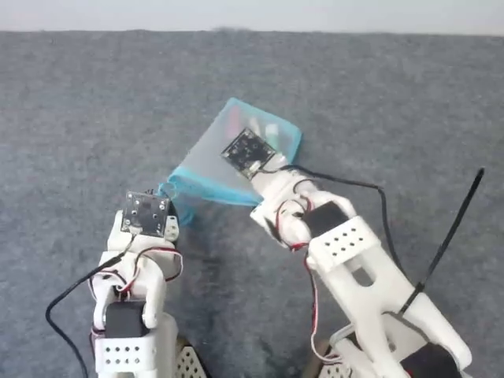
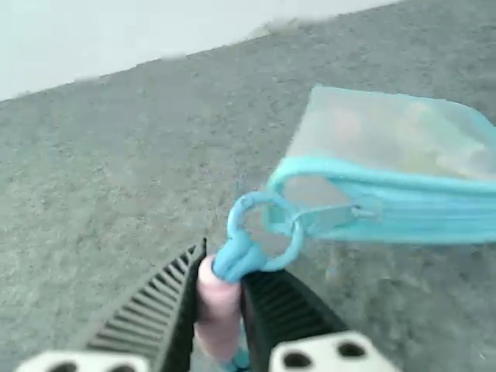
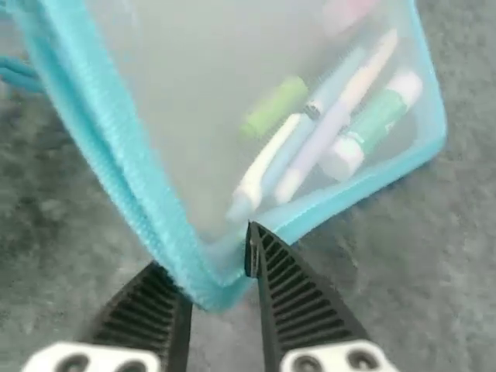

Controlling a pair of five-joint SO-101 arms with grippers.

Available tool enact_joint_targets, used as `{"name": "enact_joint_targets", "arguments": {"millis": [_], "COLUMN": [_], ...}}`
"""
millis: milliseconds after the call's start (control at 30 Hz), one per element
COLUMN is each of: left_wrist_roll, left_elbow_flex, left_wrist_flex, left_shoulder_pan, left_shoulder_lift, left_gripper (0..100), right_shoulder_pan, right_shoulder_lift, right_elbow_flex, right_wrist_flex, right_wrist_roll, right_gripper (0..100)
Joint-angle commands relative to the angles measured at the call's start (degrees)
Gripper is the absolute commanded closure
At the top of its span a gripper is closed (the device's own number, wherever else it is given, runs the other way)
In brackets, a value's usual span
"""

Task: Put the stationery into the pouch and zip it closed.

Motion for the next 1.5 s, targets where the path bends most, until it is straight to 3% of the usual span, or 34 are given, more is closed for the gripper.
{"name": "enact_joint_targets", "arguments": {"millis": [0,367,567,667,900,1033,1333,1467], "left_wrist_roll": [-0.1,-0.3,-0.4,-0.4,-0.4,-0.3,-0.5,-0.6], "left_elbow_flex": [-3.7,-2.7,0.7,1.6,2.6,2.6,1.2,0.7], "left_wrist_flex": [-2.8,-3.0,-3.0,-2.7,1.4,4.1,6.5,6.5], "left_shoulder_pan": [-2.7,-1.7,6.3,9.0,16.4,21.3,21.9,21.9], "left_shoulder_lift": [-0.2,-0.2,-0.2,-0.2,-0.2,-0.2,-0.2,-0.2], "left_gripper": [99,99,98,93,79,74,70,75], "right_shoulder_pan": [6.8,19.6,17.6,16.3,16.0,15.9,15.9,16.0], "right_shoulder_lift": [0.6,0.7,0.2,0.0,0.0,0.0,0.0,0.0], "right_elbow_flex": [-2.2,-2.0,-2.3,-2.4,-2.5,-2.5,-2.6,-2.6], "right_wrist_flex": [0.5,1.8,6.3,9.9,14.9,16.7,19.2,19.2], "right_wrist_roll": [1.9,4.7,4.0,3.9,3.8,3.8,1.4,1.2], "right_gripper": [99.3,99.3,98.9,98.2,80.2,78.6,78.9,79.0]}}
